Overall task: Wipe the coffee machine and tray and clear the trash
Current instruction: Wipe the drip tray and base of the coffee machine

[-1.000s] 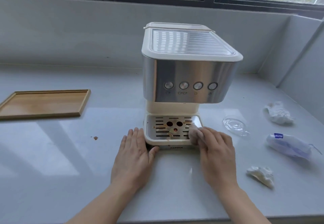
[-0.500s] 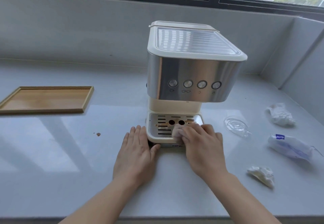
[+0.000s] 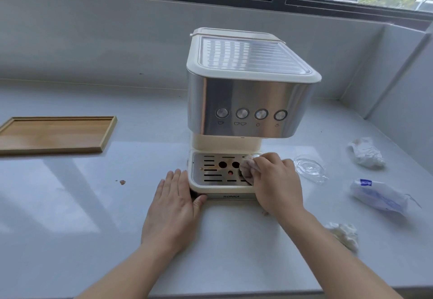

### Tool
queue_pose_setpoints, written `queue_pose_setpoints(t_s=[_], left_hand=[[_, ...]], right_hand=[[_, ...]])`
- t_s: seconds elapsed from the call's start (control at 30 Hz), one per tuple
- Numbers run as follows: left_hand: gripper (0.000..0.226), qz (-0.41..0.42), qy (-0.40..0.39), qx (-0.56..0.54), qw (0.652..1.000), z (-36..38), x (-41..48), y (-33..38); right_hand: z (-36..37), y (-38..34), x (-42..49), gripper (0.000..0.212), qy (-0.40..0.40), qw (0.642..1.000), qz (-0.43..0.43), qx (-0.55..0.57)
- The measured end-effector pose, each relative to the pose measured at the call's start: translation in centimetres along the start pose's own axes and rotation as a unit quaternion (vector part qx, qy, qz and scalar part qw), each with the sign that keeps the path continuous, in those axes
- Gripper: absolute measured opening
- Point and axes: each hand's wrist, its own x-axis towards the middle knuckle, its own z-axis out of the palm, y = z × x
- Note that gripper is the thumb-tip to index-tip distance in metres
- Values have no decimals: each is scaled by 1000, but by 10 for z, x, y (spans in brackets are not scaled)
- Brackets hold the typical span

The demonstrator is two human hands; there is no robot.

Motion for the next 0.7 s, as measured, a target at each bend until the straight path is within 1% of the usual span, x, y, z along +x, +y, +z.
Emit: queue_pose_setpoints(t_s=[0.07,0.13,0.23,0.3,0.4,0.47,0.5,0.57,0.63,0.7], left_hand=[[69,0,-1,-1,1000,0,0,1],[70,1,2,0,1000,0,0,0],[70,0,2,4,1000,1,0,-1],[70,-2,1,3,1000,1,0,0],[71,-3,-2,11,1000,0,-1,0],[72,-1,1,13,1000,-1,0,0],[72,-1,3,11,1000,-1,0,0],[71,-1,4,11,1000,-1,1,-1],[70,0,3,12,1000,-1,1,0],[71,0,9,15,1000,0,1,-1]], right_hand=[[0,-4,-1,18,18,1000,-4,-10],[1,3,-12,16,37,999,-25,7],[-2,14,-23,14,32,997,-63,7],[-8,12,-4,15,4,998,-58,-10],[-15,-1,31,21,-31,999,-23,-21],[-17,-3,43,23,-8,1000,-2,27],[-17,-1,44,19,12,998,0,54],[-15,3,30,9,18,997,-23,71],[-11,8,7,19,2,996,-65,60],[-5,15,-8,22,11,992,-119,46]])
